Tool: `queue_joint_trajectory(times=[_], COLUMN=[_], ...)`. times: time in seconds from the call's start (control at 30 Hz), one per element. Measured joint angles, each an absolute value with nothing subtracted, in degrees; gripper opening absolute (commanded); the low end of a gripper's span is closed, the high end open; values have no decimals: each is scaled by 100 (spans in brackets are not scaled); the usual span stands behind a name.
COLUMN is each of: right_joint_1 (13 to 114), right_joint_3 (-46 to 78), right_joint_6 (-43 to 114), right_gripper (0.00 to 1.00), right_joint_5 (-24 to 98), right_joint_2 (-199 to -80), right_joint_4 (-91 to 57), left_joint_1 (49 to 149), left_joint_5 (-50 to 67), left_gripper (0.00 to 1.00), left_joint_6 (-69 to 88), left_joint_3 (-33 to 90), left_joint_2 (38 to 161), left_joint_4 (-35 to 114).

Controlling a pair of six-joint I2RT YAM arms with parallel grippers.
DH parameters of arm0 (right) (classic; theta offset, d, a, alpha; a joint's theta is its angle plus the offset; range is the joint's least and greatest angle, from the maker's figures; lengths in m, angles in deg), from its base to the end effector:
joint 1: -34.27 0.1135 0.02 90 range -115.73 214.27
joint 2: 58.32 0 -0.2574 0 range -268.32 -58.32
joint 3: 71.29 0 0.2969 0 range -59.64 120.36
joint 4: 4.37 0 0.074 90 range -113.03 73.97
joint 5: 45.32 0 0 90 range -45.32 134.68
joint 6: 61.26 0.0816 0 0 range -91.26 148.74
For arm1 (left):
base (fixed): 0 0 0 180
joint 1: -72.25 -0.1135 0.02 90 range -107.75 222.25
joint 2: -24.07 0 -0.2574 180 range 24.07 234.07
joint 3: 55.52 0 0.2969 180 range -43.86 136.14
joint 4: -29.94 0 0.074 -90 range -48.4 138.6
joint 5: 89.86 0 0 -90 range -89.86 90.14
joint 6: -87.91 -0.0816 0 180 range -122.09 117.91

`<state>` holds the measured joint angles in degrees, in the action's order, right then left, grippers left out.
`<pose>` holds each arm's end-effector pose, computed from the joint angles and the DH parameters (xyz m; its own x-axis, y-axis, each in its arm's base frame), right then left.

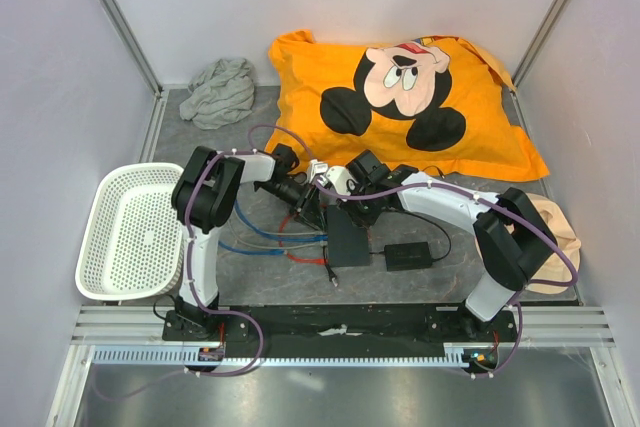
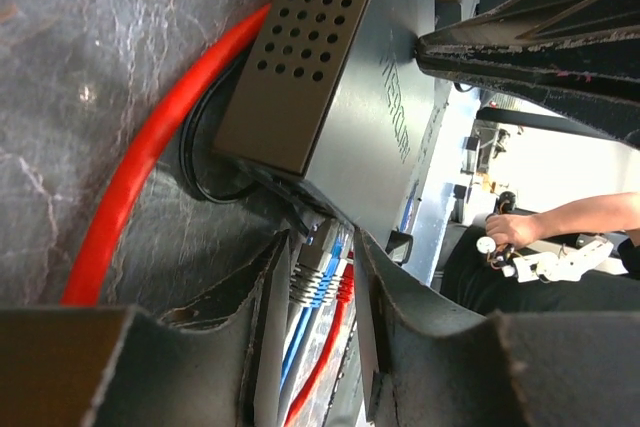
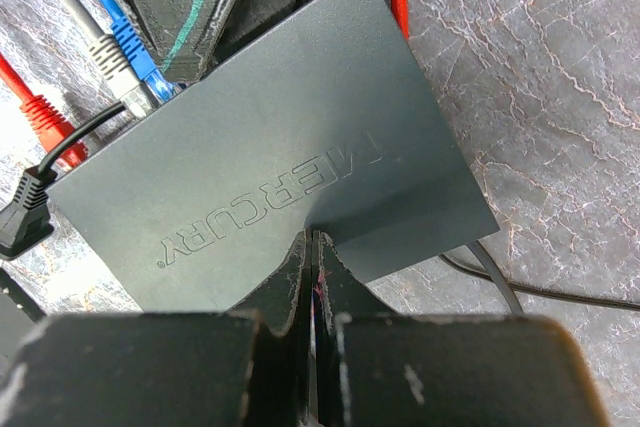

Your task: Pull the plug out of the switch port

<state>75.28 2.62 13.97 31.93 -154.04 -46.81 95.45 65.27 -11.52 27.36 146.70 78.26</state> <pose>0.2810 0.2682 0.1210 -0.4756 -0.7431 -0.4708 -0.8621 0.5002 0.0815 0.3300 -0.2220 0.0322 -0.8745 0.4498 -0.1818 0.3417 0.3049 -0.8890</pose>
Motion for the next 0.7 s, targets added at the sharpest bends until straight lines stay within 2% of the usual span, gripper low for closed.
queue_joint_trajectory(times=[0.33,0.47,0.7], right_joint_1=[7528,7528,7528], right_joint_3=[262,265,300], right_joint_6=[1399,1399,1412], right_gripper=[0,0,0], right_joint_5=[3195,3195,3193], right_joint_2=[-15407,-15415,-15450], right_joint_4=[-4681,-4679,-4699], left_joint_1=[9547,9547,9552], left_joint_5=[6610,6621,6621], left_gripper=[32,35,33], left_joint_6=[-1172,-1215,-1248], left_joint_3=[2847,2863,2874], left_joint_2=[14801,14823,14823], left_joint_4=[7966,7990,8019])
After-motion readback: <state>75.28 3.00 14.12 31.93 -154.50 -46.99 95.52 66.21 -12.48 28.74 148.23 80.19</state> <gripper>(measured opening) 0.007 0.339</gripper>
